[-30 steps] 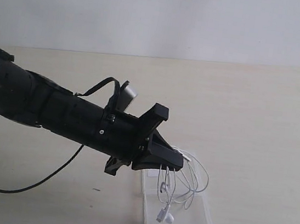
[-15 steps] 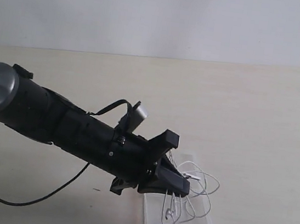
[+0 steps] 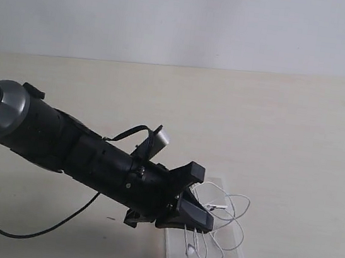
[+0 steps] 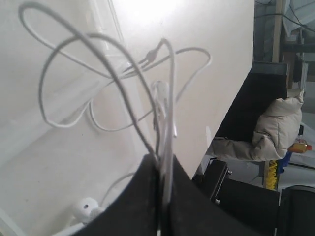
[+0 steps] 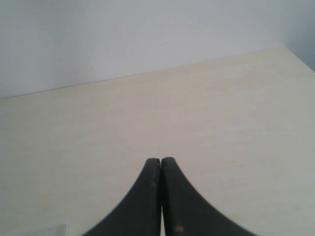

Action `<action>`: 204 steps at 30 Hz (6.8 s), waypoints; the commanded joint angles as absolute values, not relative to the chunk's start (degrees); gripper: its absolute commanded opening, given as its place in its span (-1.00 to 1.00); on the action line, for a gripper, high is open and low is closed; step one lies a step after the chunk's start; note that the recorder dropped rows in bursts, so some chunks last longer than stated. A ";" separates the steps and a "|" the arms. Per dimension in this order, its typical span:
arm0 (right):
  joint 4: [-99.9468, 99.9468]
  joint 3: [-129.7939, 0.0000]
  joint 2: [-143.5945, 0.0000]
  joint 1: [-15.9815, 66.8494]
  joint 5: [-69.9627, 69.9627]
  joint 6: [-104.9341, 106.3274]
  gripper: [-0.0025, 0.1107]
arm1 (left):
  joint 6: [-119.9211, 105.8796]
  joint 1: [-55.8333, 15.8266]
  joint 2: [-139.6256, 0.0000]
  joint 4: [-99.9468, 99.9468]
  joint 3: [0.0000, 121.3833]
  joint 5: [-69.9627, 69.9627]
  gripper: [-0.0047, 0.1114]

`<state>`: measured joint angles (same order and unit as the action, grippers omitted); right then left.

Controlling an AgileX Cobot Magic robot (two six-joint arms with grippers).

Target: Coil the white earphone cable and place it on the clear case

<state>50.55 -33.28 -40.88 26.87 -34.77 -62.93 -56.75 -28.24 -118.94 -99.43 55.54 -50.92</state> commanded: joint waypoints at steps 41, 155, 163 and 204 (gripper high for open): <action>50.91 -32.94 -40.61 26.66 -34.56 -63.08 -0.96 | -55.30 -28.47 -120.75 -98.13 56.80 -50.91 -0.55; 50.98 -32.94 -40.61 26.66 -34.56 -63.08 -0.96 | -33.79 -12.55 -79.66 -48.55 60.55 -55.78 -0.92; 50.98 -32.94 -40.61 26.66 -34.56 -63.08 -0.96 | -34.27 -12.55 -65.41 -49.27 53.04 -48.92 -0.92; 48.93 -32.94 -40.61 26.66 -17.79 -69.10 -0.96 | 15.93 -12.55 -16.66 1.65 49.54 -36.90 -0.92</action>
